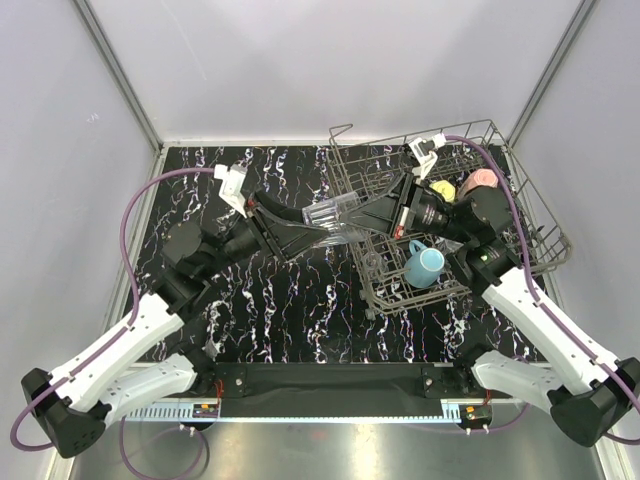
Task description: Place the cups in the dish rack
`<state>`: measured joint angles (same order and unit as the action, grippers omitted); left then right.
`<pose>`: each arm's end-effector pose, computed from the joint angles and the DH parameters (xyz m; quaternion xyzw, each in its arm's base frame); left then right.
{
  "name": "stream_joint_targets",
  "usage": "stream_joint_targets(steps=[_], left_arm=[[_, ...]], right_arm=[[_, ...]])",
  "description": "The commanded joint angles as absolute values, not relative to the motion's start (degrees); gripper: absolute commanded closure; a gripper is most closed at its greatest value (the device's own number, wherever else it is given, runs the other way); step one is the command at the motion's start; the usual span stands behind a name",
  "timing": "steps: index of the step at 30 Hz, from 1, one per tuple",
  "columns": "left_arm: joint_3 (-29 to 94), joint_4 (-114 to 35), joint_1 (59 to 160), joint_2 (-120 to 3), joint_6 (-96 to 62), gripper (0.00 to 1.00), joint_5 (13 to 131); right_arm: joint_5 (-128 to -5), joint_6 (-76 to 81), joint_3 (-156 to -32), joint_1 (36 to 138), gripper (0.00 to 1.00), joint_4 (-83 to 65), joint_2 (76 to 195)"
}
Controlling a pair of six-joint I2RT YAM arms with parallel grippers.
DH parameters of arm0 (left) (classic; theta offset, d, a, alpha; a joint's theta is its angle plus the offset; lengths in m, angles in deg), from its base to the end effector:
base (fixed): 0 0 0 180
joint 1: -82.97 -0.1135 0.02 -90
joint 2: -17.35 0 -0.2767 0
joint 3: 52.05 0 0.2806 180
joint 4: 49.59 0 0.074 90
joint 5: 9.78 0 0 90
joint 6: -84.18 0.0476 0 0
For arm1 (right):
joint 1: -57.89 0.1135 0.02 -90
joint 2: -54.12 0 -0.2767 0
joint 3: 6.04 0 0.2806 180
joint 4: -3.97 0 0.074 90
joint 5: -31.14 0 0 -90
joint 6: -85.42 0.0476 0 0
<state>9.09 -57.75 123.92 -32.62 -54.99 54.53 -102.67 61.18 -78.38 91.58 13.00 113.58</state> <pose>0.1584 -0.1648 0.4184 0.1405 0.5754 -0.6538 0.4708 0.1926 0.1680 0.4548 -0.1536 0.5846 0.7216 0.3376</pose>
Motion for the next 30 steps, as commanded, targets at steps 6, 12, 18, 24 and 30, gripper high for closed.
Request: stream_joint_targets(steps=[6, 12, 18, 24, 30], left_arm=[[16.98, -52.72, 124.19, -33.97, -50.83, 1.00, 57.90], [24.87, -38.50, 124.27, -36.86, -46.44, 1.00, 61.76], [40.61, -19.25, 124.63, -46.79, -40.72, 1.00, 65.01], [57.66, -3.70, 127.52, -58.82, -35.19, 1.00, 72.74], [78.31, 8.61, 132.18, -74.74, -30.00, 1.00, 80.05]], right_arm=[[-100.00, 50.64, -82.88, 92.17, 0.57, -1.71, 109.41], [-83.94, 34.20, -94.38, 92.08, 0.04, -33.16, 106.95], [-50.20, 26.54, -104.60, 92.17, 0.00, -57.21, 105.10], [-24.51, 24.43, -110.14, 92.08, 0.00, -70.05, 105.36], [-13.44, 22.41, -110.24, 92.08, 0.00, -74.37, 106.58]])
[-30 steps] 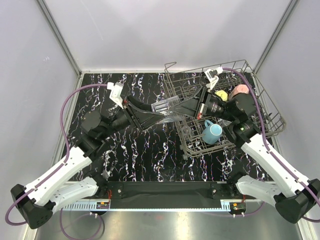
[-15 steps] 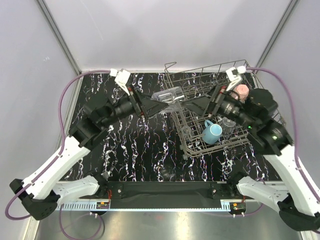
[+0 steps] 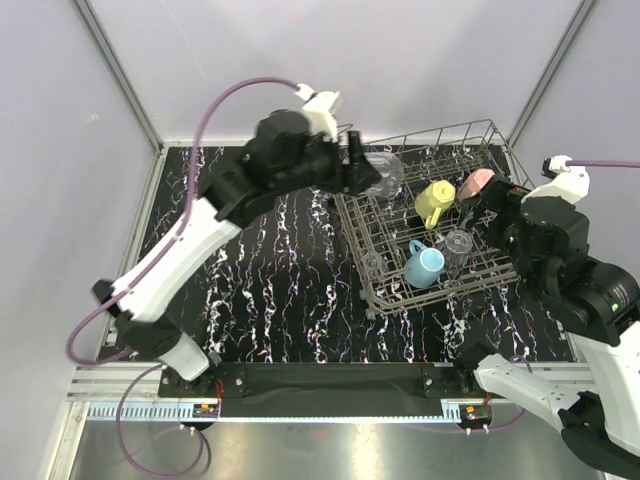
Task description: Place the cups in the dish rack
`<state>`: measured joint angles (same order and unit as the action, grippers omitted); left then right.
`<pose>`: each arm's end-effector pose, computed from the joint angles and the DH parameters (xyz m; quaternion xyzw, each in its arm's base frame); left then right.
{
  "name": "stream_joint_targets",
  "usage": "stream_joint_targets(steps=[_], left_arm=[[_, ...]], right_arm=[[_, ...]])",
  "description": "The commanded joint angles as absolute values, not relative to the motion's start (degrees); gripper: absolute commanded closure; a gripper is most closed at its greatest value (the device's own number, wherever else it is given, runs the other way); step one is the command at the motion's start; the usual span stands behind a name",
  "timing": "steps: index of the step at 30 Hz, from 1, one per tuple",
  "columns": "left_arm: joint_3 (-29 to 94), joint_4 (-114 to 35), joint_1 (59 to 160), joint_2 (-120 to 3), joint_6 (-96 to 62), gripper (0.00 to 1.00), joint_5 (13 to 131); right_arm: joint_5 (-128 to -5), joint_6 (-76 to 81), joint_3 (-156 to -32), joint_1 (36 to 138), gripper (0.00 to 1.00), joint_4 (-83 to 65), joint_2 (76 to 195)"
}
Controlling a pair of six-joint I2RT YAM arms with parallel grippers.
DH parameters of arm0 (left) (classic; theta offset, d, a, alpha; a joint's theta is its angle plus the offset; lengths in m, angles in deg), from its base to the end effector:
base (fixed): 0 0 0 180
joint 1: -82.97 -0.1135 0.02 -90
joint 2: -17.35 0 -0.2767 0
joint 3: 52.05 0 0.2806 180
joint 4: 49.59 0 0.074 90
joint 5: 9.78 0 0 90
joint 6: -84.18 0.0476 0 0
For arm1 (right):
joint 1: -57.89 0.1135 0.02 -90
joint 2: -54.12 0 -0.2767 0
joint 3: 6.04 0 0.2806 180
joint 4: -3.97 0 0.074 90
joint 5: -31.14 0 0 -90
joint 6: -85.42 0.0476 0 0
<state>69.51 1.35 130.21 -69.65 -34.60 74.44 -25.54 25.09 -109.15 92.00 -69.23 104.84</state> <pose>0.2362 -0.2625 0.5148 0.1581 0.7844 -0.4003 0.4466 0.1160 0.0470 0.5095 0.1321 0.7943 0.0870 0.5865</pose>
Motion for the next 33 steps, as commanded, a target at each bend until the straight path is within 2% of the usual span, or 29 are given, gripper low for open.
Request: stream_joint_targets(steps=[1, 5, 7, 11, 12, 15, 18, 23, 29, 32, 33], left_arm=[[80.86, 10.03, 132.53, -76.85, -29.56, 1.00, 81.96], [95.08, 17.15, 134.99, -87.82, -27.54, 1.00, 87.15], [98.10, 19.44, 135.61, -90.57, -26.57, 1.00, 88.48], [99.16, 19.45, 136.75, -94.09, -25.43, 1.00, 90.85], [99.16, 19.36, 136.93, -94.44, -24.47, 1.00, 91.73], [99.52, 19.19, 137.46, -96.29, -22.97, 1.00, 92.70], [99.52, 18.92, 138.25, -97.87, -21.65, 1.00, 94.46], [93.37, 12.61, 138.86, -93.49, -21.73, 1.00, 95.43], [94.95, 13.39, 138.86, -87.60, -21.82, 1.00, 94.55], [88.64, 10.76, 138.86, -80.40, -22.26, 1.00, 92.10], [86.70, 10.14, 138.86, -78.64, -22.61, 1.00, 91.48]], right_arm=[[-12.64, 22.40, -110.24, 92.17, 0.00, -74.90, 107.11], [-12.54, 21.53, -108.66, 91.91, 0.00, -76.40, 109.49], [-13.85, 21.44, -107.69, 91.29, 0.00, -76.31, 110.54], [-21.92, 18.99, -104.01, 84.28, 0.00, -72.28, 111.60], [-28.12, 18.11, -103.12, 78.17, 0.00, -71.31, 111.78], [-37.29, 15.38, -99.78, 71.45, 0.00, -67.96, 112.30], [-40.30, 14.93, -97.85, 70.72, 0.00, -66.99, 113.44], [-48.74, 14.76, -96.00, 70.64, 0.00, -63.49, 113.18], [-52.53, 14.14, -97.58, 70.55, 0.00, -62.16, 113.01], [-56.64, 13.27, -97.32, 70.64, 0.00, -59.97, 111.26], [-61.53, 12.74, -97.05, 70.64, 0.00, -58.92, 110.47]])
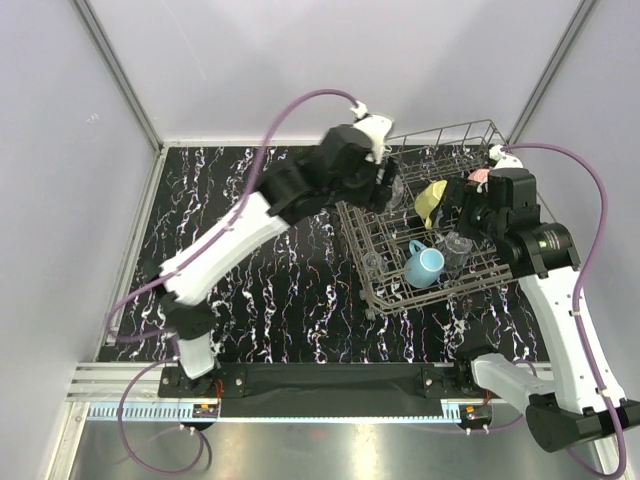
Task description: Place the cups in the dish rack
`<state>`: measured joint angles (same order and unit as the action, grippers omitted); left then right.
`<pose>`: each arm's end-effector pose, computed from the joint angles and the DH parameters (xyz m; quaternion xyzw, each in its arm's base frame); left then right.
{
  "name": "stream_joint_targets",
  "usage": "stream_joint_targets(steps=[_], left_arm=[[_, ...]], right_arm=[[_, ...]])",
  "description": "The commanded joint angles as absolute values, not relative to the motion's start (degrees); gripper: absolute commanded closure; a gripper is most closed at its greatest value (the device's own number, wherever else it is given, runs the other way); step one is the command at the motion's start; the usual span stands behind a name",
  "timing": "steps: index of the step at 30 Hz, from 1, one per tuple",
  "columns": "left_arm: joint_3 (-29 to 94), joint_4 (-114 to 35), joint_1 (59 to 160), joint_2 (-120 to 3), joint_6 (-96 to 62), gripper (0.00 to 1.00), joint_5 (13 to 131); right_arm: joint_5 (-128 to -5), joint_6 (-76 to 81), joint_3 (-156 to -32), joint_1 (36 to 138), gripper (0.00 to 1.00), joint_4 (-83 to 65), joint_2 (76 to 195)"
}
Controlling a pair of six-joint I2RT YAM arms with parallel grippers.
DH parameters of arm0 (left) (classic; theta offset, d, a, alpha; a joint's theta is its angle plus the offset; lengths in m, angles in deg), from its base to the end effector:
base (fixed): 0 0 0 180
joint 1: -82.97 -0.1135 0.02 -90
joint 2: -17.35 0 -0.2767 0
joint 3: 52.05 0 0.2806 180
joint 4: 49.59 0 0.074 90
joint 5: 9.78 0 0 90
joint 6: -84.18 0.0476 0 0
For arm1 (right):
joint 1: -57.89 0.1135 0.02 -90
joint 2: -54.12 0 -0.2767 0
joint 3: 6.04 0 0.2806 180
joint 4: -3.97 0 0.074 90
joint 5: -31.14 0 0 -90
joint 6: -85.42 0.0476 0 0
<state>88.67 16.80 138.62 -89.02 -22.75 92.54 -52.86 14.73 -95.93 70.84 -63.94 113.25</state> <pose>0.2520 -0.3508 0.4734 0.2393 0.8378 -0.2094 0.4438 0.2115 0.0435 0.4212 0.0729 0.8916 0.0784 0.4399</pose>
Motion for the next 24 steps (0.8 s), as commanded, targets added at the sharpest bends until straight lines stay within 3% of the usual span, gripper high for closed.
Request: stream_joint_targets(steps=[1, 8, 18, 24], left_arm=[[83.12, 9.61, 138.78, -75.23, -22.70, 1.00, 90.34], [73.77, 14.77, 138.78, -65.71, -23.84, 1.00, 90.33], [48.22, 12.34, 138.78, -48.24, -28.76, 1.00, 91.31], [42.30, 10.38, 137.46, -43.46, -29.02, 1.00, 87.25]], right_arm=[[-63.85, 12.82, -96.70, 70.55, 0.00, -56.91, 109.94], [-86.33, 15.46, -99.16, 70.64, 0.00, -54.16, 111.68], [-92.07, 20.20, -96.61, 70.81, 0.06, -50.39, 111.78], [-99.38, 22.75, -94.59, 72.13, 0.08, -45.02, 111.08]])
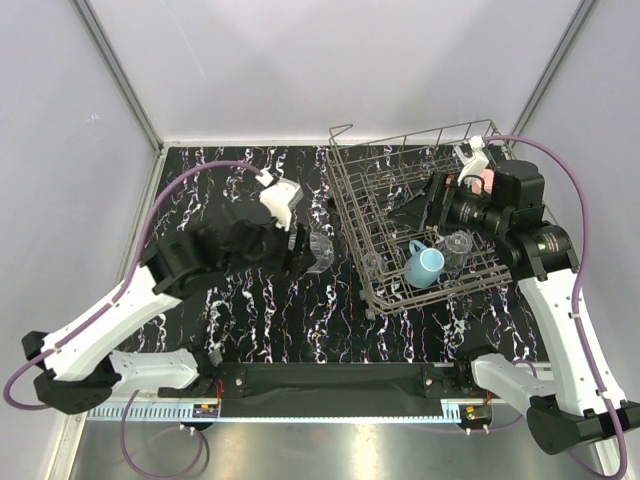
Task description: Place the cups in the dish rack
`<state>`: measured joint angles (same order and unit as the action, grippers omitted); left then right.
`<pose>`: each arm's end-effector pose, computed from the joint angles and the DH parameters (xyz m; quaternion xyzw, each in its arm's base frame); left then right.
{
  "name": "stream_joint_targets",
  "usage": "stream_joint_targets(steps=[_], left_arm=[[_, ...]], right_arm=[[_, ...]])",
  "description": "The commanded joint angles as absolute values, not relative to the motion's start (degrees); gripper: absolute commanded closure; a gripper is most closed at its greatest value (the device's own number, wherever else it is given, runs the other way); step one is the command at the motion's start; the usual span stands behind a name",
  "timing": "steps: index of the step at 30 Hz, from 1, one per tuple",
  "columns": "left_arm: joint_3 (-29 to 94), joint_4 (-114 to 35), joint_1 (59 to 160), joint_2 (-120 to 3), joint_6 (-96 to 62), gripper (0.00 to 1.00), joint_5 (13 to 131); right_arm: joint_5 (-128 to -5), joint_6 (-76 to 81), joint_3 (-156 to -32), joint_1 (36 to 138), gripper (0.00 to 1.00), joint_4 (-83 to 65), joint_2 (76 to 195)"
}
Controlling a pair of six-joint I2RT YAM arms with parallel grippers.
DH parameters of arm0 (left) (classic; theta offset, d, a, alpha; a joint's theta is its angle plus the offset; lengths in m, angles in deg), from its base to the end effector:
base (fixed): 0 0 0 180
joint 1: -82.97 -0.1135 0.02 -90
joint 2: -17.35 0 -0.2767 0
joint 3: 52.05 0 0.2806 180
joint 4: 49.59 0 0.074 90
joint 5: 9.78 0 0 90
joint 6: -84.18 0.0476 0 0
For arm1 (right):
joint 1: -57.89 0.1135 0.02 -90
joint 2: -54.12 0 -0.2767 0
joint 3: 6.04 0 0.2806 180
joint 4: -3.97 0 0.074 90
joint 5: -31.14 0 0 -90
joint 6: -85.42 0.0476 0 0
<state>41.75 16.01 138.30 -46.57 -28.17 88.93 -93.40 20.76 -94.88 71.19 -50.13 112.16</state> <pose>0.1424 -0.1932 0.4311 0.2187 0.8607 -0.2326 0.3967 0.2065 0.0765 0.4472 -0.0787 0.8104 0.4077 0.4134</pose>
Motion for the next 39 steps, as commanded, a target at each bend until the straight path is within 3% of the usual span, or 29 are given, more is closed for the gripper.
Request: stream_joint_targets(steps=[1, 5, 11, 19, 28, 30, 34, 35, 36, 37, 39], left_arm=[[42.73, 13.53, 137.37, -43.99, -29.29, 1.00, 87.78], [37.67, 9.19, 137.28, -39.54, -29.47, 1.00, 86.12], [32.20, -4.27, 135.44, -32.49, -30.52, 1.00, 78.04], [24.11, -18.41, 135.44, -23.52, -34.30, 1.00, 76.27], [20.33, -24.32, 135.44, -21.76, -36.85, 1.00, 73.11], [19.71, -24.93, 135.44, -21.85, -37.20, 1.00, 72.32], [19.88, -22.57, 135.44, -21.67, -36.50, 1.00, 73.63], [20.67, -21.43, 135.44, -21.59, -36.32, 0.97, 74.50], [21.03, -18.11, 135.44, -21.41, -36.23, 0.86, 77.30], [22.16, -15.99, 135.44, -21.06, -36.58, 0.61, 79.50], [22.96, -10.03, 135.44, -19.83, -37.37, 0.32, 86.53]], right_arm=[[-99.38, 22.67, -94.68, 72.48, 0.09, -45.02, 110.99], [-104.10, 24.24, -93.10, 74.23, 0.09, -41.87, 110.02], [-112.73, 32.58, -86.60, 79.50, 0.10, -25.79, 108.17], [-107.56, 35.32, -83.78, 91.19, 0.22, -19.11, 111.51], [-107.47, 43.40, -82.64, 99.81, 0.24, -1.00, 117.04], [-106.94, 44.55, -83.16, 101.74, 0.31, 1.63, 118.53], [-105.54, 43.77, -84.74, 104.12, 0.63, 1.04, 120.30], [-105.01, 42.54, -85.09, 104.21, 0.70, -0.97, 120.39], [-104.31, 41.57, -85.45, 104.21, 0.88, -2.64, 120.30], [-102.21, 38.78, -85.88, 104.21, 0.94, -4.83, 120.22], [-99.48, 35.34, -88.52, 104.21, 1.00, -14.05, 120.30]])
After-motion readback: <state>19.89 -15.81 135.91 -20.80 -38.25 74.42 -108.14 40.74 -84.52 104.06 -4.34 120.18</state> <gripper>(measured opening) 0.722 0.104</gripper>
